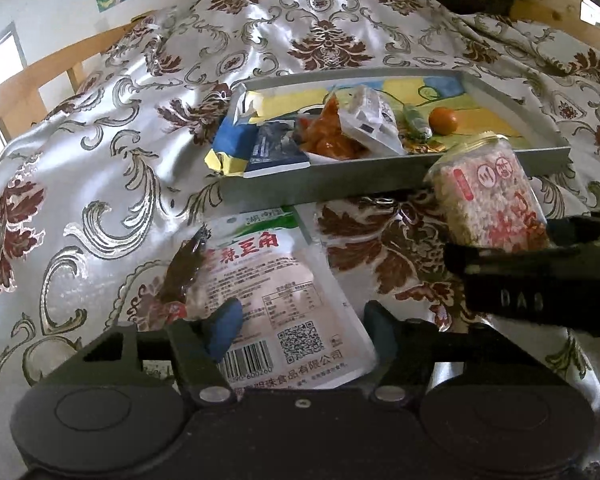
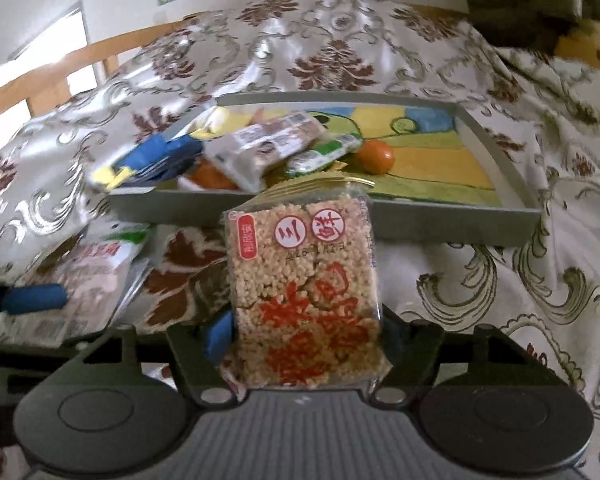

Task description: Organize snacks

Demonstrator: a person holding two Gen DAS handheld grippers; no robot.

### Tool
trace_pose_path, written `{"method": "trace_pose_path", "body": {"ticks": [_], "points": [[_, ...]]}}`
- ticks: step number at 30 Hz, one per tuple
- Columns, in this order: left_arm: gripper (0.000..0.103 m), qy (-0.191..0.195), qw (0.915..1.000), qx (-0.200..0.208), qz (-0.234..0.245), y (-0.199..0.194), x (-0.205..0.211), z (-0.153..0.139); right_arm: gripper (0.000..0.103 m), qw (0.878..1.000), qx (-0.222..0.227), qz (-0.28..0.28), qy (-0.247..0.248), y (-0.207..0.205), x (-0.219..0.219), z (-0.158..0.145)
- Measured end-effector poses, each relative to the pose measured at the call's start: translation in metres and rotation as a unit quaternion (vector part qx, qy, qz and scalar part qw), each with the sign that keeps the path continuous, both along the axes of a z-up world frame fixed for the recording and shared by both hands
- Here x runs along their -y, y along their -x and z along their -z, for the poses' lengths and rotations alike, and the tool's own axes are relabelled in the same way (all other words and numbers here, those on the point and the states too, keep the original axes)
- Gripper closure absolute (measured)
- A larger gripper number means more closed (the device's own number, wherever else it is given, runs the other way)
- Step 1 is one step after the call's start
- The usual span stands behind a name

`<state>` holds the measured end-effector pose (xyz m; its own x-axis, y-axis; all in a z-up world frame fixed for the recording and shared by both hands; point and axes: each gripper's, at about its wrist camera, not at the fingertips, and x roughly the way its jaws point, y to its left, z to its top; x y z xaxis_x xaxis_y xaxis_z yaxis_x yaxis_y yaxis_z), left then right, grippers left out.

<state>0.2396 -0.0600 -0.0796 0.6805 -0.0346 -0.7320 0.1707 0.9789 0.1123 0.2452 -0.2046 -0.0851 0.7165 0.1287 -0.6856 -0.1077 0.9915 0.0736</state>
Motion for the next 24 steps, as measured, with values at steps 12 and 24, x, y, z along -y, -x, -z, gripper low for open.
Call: {"method": "trace_pose_path", "body": {"ticks": [12,24], "points": [[0.027,-0.007,0.9993,-0.024,-0.029,0.004,-0.008,-0.002,0.029,0.994,-0.061,0.008,-0.087,0.034,0.012,-0.013],[0.009,-0.011,0.9993,-0.026,-0.025,0.001,-0.004,0.002,0.029,0.972,-0.042,0.089,-0.212,0.044,0.07,-0.032]]}}
